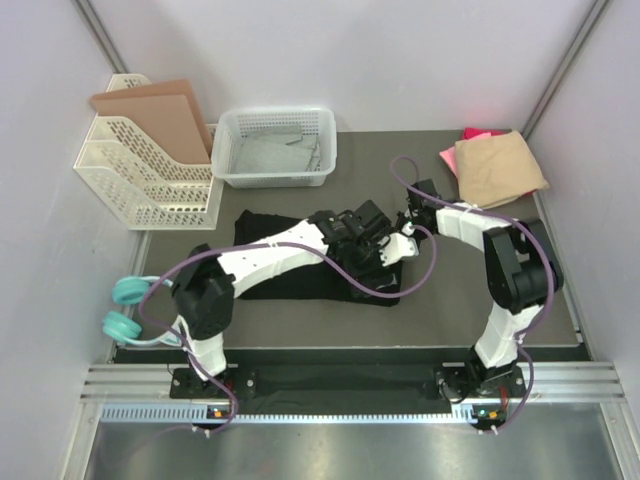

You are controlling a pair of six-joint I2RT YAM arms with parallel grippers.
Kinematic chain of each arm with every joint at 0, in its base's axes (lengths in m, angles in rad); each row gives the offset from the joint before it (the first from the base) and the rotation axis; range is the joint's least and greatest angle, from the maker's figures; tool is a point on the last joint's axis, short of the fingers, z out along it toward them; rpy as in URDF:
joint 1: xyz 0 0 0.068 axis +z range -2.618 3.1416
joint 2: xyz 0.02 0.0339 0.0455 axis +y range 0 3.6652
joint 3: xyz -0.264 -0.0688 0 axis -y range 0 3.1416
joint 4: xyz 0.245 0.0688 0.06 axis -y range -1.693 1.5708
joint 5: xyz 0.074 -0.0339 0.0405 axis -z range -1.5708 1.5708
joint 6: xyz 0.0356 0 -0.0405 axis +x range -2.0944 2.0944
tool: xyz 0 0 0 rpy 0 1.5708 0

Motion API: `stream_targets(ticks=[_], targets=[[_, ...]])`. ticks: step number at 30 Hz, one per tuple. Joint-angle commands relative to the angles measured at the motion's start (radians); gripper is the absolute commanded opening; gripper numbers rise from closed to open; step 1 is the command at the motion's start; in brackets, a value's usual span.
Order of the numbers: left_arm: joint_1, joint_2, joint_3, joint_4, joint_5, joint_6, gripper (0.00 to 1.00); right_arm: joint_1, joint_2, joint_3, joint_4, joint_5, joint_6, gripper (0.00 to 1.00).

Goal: Fold and stack the t-shirts
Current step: Fold the folded rectangular tshirt in 1/3 of the way

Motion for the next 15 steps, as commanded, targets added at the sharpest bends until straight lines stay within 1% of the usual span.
stream_targets(ticks=[1,2,7,15], targets=[[-0.005,0.07,0.055,0.057,-0.026,0.009,0.99,-0.006,0.056,0.021,0.052,-0.037,-0.028,0.0],[-0.003,0.097,0.06,0.054,-0.038,0.01,0.99,-0.006,0.061,0.018,0.056,-0.037,-0.028,0.0],[0.0,0.137,0.063,0.089,-0.067,0.013,0.99,-0.009,0.082,0.014,0.06,-0.04,-0.044,0.0],[0.078,0.206,0.13,0.135,-0.124,0.003,0.99,-0.009,0.079,-0.055,0.103,-0.05,-0.045,0.0]])
